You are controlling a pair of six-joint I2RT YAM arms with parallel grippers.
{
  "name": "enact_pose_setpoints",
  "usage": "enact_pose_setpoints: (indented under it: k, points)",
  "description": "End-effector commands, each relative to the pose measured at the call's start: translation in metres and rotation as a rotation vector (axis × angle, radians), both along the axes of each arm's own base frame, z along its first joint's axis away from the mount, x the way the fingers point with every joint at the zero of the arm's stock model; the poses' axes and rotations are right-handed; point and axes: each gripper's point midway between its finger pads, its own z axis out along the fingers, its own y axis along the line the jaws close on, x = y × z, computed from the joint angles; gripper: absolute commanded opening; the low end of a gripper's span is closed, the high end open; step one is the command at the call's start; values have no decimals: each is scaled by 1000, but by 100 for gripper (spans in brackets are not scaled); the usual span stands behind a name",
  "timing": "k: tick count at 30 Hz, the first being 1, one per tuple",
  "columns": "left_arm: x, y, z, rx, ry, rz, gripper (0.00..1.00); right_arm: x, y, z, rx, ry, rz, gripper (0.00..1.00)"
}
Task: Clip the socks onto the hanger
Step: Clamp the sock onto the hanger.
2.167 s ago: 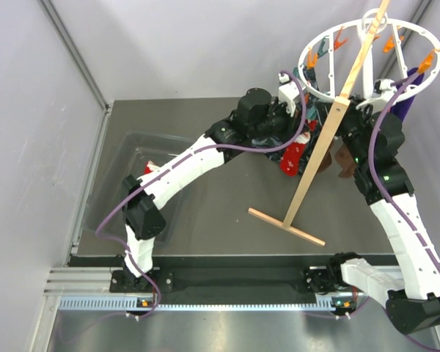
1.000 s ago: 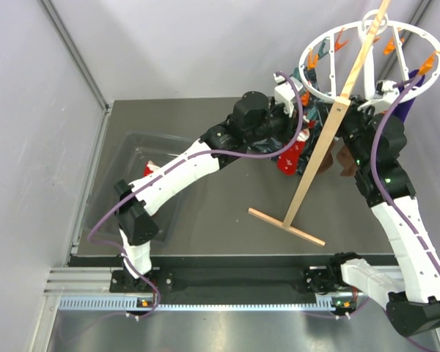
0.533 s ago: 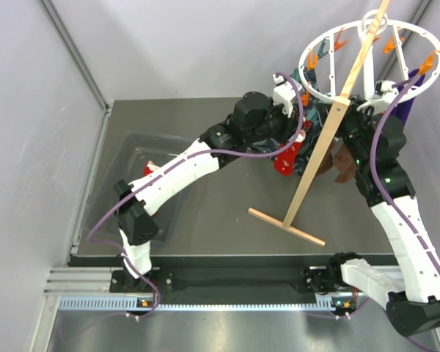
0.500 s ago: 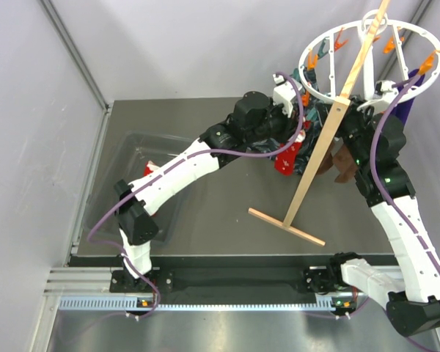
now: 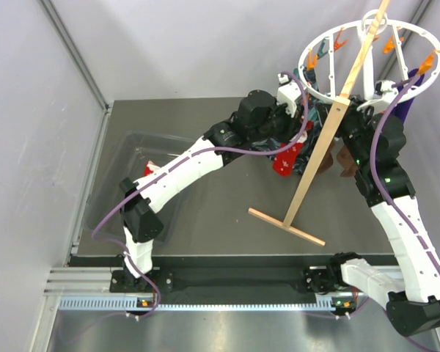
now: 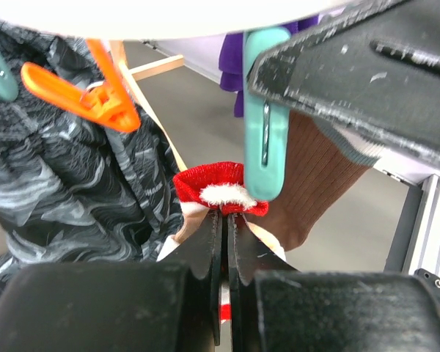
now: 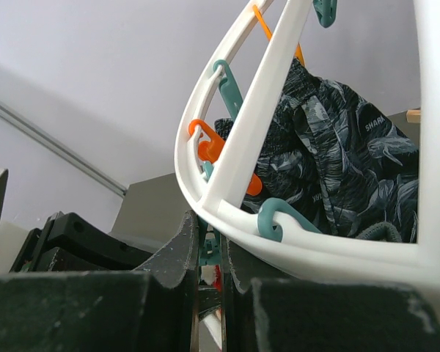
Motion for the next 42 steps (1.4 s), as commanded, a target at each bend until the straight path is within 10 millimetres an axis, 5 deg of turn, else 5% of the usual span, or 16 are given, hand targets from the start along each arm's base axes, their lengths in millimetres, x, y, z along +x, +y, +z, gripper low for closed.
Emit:
enact_pose_setpoints:
  k: [1, 21, 42]
  points:
    - [-5, -6, 31, -61, -38, -39, 0, -8, 16, -5, -26, 22, 91, 0]
    - [-27, -7, 59, -118, -61, -103, 0, -6, 17, -16, -23, 45, 92, 0]
    - [-18, 2, 87, -204, -101, -21, 0, -11, 18, -11, -10, 28, 102, 1]
